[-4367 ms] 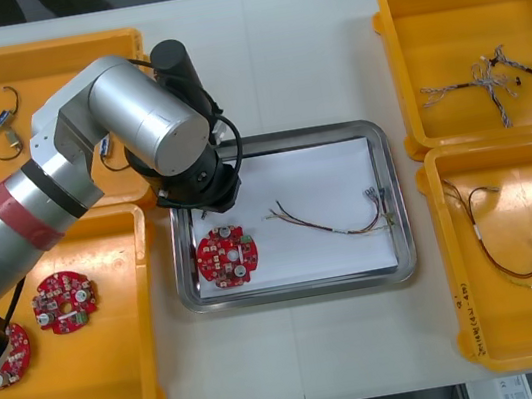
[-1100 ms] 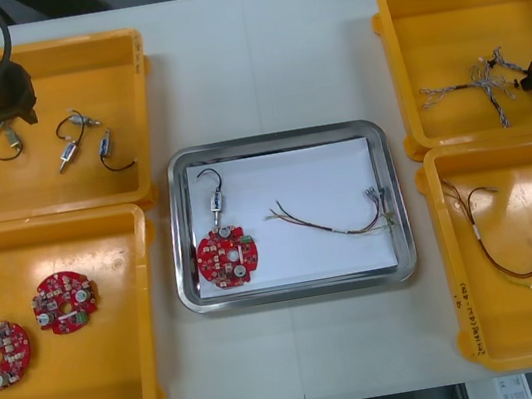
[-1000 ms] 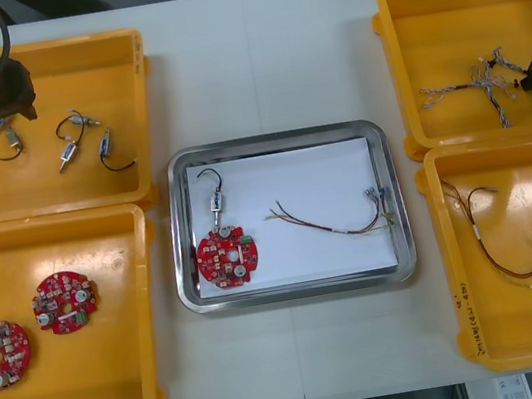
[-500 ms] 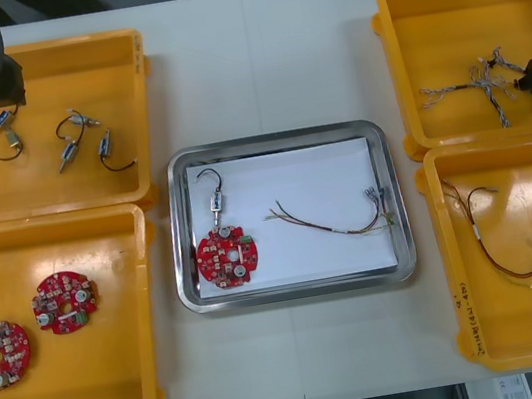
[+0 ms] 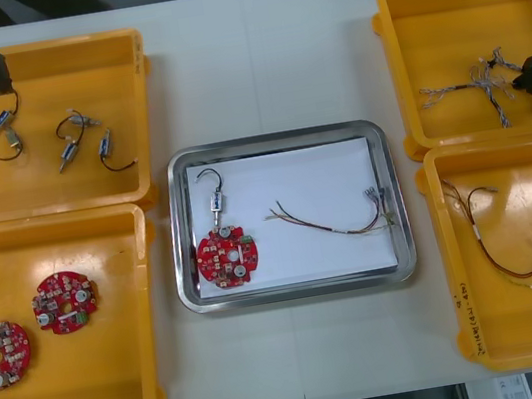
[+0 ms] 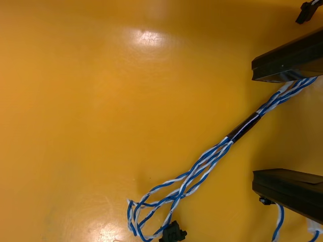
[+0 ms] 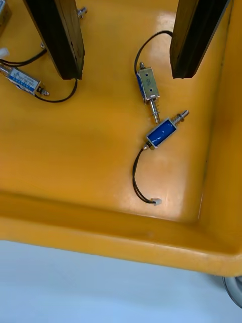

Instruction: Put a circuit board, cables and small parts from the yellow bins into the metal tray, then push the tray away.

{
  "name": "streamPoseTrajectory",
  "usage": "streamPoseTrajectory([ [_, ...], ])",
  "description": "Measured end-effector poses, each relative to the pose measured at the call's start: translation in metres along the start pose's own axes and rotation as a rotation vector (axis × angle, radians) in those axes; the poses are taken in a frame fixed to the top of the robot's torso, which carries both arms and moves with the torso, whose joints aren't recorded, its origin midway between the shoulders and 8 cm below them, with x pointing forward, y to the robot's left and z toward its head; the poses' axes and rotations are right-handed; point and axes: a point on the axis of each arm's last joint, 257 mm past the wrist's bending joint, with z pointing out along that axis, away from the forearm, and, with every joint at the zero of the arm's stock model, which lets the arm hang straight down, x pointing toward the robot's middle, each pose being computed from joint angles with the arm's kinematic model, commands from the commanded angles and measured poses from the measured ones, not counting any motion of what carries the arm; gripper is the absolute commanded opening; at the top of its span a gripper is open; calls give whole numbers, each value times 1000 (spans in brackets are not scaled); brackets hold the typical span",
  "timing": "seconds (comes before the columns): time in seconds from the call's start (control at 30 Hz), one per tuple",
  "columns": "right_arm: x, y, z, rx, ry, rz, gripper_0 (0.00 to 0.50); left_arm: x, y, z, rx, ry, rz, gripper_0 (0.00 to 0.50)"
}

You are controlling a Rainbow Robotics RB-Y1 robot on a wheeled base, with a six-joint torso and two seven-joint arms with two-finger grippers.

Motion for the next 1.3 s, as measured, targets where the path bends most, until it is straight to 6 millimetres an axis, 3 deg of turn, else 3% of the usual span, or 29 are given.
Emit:
streamPoseTrajectory([
  [0.47,1,0,0,2,-1,19,500,0,17,30,16,-42,42,500],
  [0.73,2,-1,0,3,-1,28,500,2,21,46,44,-77,203,500],
  [1.1,3,-1,1,4,0,56,500,9,25,67,114,-129,46,500],
  [1.17,3,-1,1,4,0,56,414,10,27,70,118,-134,51,500],
  [1.2,3,-1,1,4,0,56,296,11,27,71,121,-139,61,500],
  [1.23,4,-1,1,4,0,56,113,11,27,72,122,-145,80,500],
  [1.3,4,-1,1,3,0,56,5,11,28,73,119,-150,129,500],
])
